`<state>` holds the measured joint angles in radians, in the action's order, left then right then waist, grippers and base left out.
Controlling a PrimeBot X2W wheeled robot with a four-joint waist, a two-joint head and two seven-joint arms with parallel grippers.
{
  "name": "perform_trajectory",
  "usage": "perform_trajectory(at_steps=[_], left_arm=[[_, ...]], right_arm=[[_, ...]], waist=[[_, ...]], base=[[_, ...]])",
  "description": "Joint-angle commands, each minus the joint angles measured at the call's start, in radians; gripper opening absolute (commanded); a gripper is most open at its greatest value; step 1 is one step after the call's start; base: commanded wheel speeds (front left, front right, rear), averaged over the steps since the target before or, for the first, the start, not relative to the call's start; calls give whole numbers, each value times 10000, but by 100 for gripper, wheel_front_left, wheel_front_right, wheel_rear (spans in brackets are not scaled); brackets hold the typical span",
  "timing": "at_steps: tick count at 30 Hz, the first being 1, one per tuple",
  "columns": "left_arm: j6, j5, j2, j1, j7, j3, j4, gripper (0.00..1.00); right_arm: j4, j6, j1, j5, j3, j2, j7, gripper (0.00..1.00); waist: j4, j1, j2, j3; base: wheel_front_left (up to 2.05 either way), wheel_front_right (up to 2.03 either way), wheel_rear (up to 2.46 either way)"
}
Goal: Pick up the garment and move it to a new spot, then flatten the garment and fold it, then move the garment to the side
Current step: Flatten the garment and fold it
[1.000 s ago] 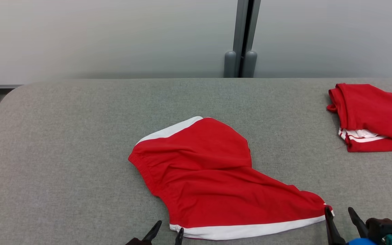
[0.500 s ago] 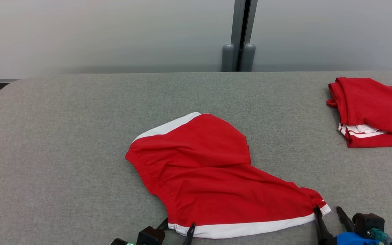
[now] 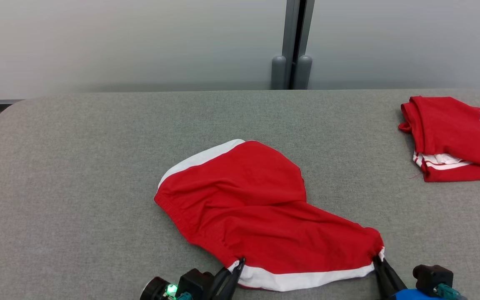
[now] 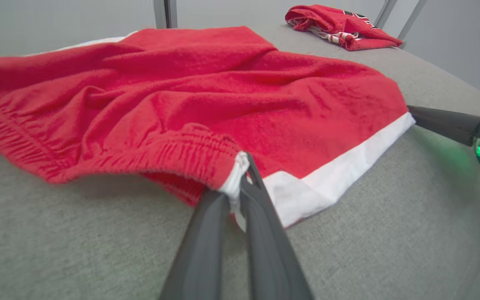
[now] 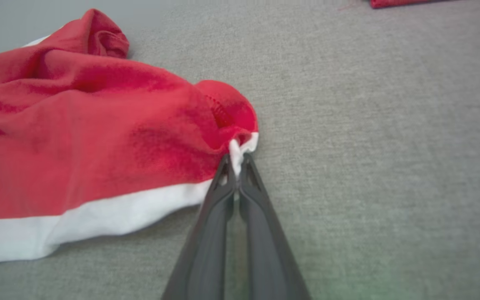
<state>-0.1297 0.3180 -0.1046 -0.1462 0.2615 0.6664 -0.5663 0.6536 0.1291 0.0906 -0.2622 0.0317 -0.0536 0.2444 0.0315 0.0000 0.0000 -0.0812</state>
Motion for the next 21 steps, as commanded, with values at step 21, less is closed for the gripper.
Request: perform_trajectory(at_steps=[21], left_arm=[[-4,401,-1761,-5232,-985,-1558,2982,0]], right_arm=[[-4534,27,4185,-2055,473,-254,-2965,0]], waist=[[-466,0,0,-1736]], base=[[0,0,0]])
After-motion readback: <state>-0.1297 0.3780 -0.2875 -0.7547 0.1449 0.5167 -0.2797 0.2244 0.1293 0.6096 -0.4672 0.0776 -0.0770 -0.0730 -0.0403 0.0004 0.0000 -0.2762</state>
